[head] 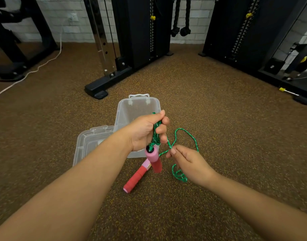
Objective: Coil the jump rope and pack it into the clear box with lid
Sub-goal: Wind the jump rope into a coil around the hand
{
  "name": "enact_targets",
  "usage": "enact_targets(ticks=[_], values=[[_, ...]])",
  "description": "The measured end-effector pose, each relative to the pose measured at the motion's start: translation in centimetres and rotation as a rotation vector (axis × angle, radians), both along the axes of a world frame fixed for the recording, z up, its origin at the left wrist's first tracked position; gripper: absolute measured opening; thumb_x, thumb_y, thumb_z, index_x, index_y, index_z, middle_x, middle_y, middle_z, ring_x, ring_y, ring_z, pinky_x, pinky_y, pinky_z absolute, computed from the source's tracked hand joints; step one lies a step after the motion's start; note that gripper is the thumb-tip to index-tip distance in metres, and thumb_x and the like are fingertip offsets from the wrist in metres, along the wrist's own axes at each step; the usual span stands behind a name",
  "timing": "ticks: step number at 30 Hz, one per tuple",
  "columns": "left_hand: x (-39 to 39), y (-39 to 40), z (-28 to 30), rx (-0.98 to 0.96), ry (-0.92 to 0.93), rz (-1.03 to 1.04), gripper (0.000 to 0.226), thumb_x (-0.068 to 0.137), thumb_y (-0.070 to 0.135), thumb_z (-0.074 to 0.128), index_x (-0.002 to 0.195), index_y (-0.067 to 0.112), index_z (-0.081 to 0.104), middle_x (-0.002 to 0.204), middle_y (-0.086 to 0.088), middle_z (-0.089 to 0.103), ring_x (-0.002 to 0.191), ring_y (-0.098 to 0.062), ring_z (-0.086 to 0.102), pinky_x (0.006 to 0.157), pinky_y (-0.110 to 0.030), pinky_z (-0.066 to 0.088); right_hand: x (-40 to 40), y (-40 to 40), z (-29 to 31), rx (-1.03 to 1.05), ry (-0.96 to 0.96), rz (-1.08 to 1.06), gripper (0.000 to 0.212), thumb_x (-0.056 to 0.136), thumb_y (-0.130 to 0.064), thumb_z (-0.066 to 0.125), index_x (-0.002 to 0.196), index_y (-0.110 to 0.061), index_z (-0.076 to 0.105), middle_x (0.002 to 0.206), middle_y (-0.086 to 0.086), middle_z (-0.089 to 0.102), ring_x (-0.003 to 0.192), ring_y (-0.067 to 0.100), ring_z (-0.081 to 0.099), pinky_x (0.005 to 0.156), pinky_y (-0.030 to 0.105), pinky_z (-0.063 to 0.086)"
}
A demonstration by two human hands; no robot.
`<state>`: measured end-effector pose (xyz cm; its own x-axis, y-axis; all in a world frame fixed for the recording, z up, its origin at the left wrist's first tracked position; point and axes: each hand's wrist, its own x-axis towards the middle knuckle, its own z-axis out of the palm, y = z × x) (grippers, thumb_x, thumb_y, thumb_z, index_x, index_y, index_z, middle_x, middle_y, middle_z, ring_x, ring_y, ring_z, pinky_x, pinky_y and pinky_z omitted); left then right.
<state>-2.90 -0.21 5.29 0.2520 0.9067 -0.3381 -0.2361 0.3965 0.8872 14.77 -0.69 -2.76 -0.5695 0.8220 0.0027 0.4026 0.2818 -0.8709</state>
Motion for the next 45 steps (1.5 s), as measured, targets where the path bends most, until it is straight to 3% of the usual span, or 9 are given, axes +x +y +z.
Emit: enact_targets(ticks=[5,9,16,20,24,31,36,40,45], values=[[0.4,0.2,-0.1,0.035,0.022,0.053,0.052,0.1,0.044,0.02,0.111,0.013,0.061,0.082,-0.002,0.075,0.074,-0.015,0.071,0.076,-0.028,0.054,0.5,-0.2,1.0,0.148,-0.139,0.061,0.026,0.096,-0.043,0.04,0.084,-0.031,0.061,0.065,-0.018,0.06,0.062,0.001,0.052,0.064,0.034,0.045],[0.5,0.6,0.1,-0.066,-0.013,0.048,0.085,0.09,0.066,0.004,0.137,0.007,0.043,0.118,-0.012,0.067,0.104,-0.02,0.066,0.097,-0.032,0.045,0.8,-1.2,2.5,0.373,-0.308,0.187,0.033,0.092,-0.053,0.033,0.078,-0.028,0.05,0.067,-0.013,0.051,0.07,0.015,0.055,0.066,0.037,0.046],[1.2,0.2,0.3,-0.117,0.137,-0.054,0.115,0.071,0.083,-0.008,0.142,0.005,0.036,0.117,-0.018,0.067,0.11,-0.022,0.063,0.102,-0.037,0.039,0.2,-1.5,6.8,0.474,-0.256,0.288,0.033,0.088,-0.047,0.032,0.089,-0.027,0.058,0.071,-0.015,0.054,0.068,0.008,0.052,0.064,0.035,0.047],[1.3,-0.7,0.6,-0.096,0.26,-0.309,0.118,0.073,0.082,-0.01,0.108,-0.005,0.063,0.095,-0.025,0.069,0.095,-0.028,0.068,0.113,-0.047,0.024,0.8,0.7,9.4,0.392,-0.123,0.212,0.017,0.093,-0.037,0.043,0.085,-0.033,0.057,0.07,-0.012,0.063,0.068,0.007,0.06,0.067,0.037,0.051],[0.7,-0.6,0.4,-0.13,0.167,-0.535,0.107,0.078,0.079,0.002,0.131,-0.003,0.047,0.095,-0.021,0.068,0.084,-0.028,0.066,0.094,-0.04,0.042,2.1,3.2,9.6,0.38,-0.148,0.161,0.018,0.098,-0.033,0.041,0.084,-0.028,0.051,0.077,-0.013,0.057,0.07,0.001,0.053,0.066,0.028,0.045],[1.1,-1.8,1.3,-0.042,0.098,-0.667,0.041,0.1,0.026,0.029,0.126,0.006,0.054,0.079,-0.002,0.074,0.069,-0.012,0.069,0.075,-0.023,0.053,2.0,3.8,6.2,0.199,-0.023,0.098,0.019,0.098,-0.034,0.043,0.085,-0.027,0.053,0.077,-0.006,0.058,0.072,0.007,0.052,0.07,0.029,0.044],[0.7,-1.2,1.1,-0.029,-0.082,-0.35,0.037,0.089,0.028,0.045,0.111,0.006,0.066,0.062,-0.001,0.07,0.053,-0.012,0.065,0.059,-0.022,0.054,1.1,2.9,3.8,-0.018,0.168,-0.012,0.029,0.096,-0.038,0.046,0.088,-0.014,0.059,0.067,0.003,0.05,0.061,0.017,0.045,0.057,0.035,0.037],[0.5,-1.0,1.4,-0.016,-0.098,-0.15,0.035,0.095,0.024,0.041,0.092,0.009,0.073,0.053,0.0,0.062,0.047,-0.013,0.059,0.053,-0.022,0.052,1.0,2.1,2.8,-0.125,0.173,-0.012,0.034,0.101,-0.029,0.038,0.074,-0.034,0.059,0.057,0.003,0.046,0.049,0.015,0.046,0.049,0.028,0.041],[0.2,-0.4,1.5,-0.009,-0.106,0.065,0.032,0.098,0.028,0.039,0.089,0.011,0.065,0.045,0.004,0.053,0.042,-0.011,0.052,0.049,-0.021,0.048,1.7,1.7,2.1,-0.232,0.178,0.011,0.032,0.102,-0.026,0.036,0.092,-0.019,0.066,0.058,0.0,0.046,0.051,0.008,0.044,0.05,0.019,0.039]])
